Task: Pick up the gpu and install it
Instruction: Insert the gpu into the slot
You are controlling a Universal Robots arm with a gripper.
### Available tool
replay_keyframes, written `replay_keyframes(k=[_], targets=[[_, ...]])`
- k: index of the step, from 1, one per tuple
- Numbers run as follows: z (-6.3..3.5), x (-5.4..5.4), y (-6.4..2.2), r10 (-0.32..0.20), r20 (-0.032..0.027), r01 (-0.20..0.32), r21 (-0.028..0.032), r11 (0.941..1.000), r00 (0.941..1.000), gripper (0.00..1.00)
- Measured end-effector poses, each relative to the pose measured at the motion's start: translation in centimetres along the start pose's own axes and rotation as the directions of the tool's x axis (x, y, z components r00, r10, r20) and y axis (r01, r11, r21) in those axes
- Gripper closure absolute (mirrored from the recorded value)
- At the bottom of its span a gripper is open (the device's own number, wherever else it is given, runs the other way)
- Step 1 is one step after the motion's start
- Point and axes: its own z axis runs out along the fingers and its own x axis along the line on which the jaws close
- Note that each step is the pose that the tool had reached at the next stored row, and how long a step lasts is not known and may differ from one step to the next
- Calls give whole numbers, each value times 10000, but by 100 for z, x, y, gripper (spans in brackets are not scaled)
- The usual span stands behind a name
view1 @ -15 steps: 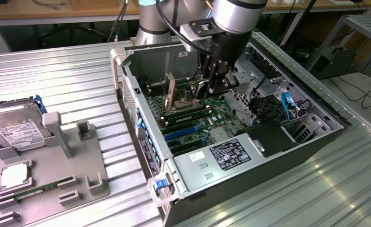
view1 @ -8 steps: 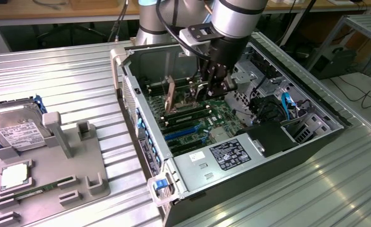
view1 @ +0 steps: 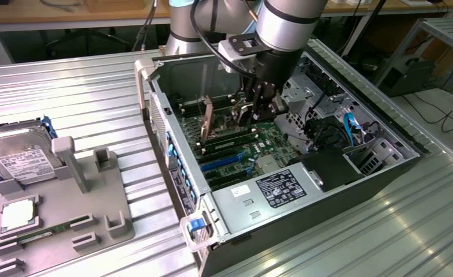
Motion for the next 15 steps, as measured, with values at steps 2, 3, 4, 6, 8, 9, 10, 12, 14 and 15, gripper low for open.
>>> replay_keyframes(k=[2, 3, 4, 6, 8, 9, 10, 12, 14, 15], targets=[[25, 2, 1, -1, -2, 1, 0, 10000, 10000, 72], [39, 4, 2, -1, -2, 1, 0, 10000, 10000, 72], [54, 6, 3, -1, -1, 1, 1, 10000, 10000, 72], [83, 13, 8, 0, -1, 0, 2, 10000, 10000, 72], [119, 16, 12, -1, -15, 1, 2, 10000, 10000, 72], [138, 18, 18, -1, -21, 1, 2, 10000, 10000, 72], [154, 19, 29, 0, -24, 0, 0, 10000, 10000, 72], [180, 21, 31, 9, -38, -9, -37, 10000, 10000, 72], [218, 25, 36, 13, -39, -14, -52, 10000, 10000, 72], [230, 26, 37, 14, -39, -15, -57, 10000, 10000, 72]])
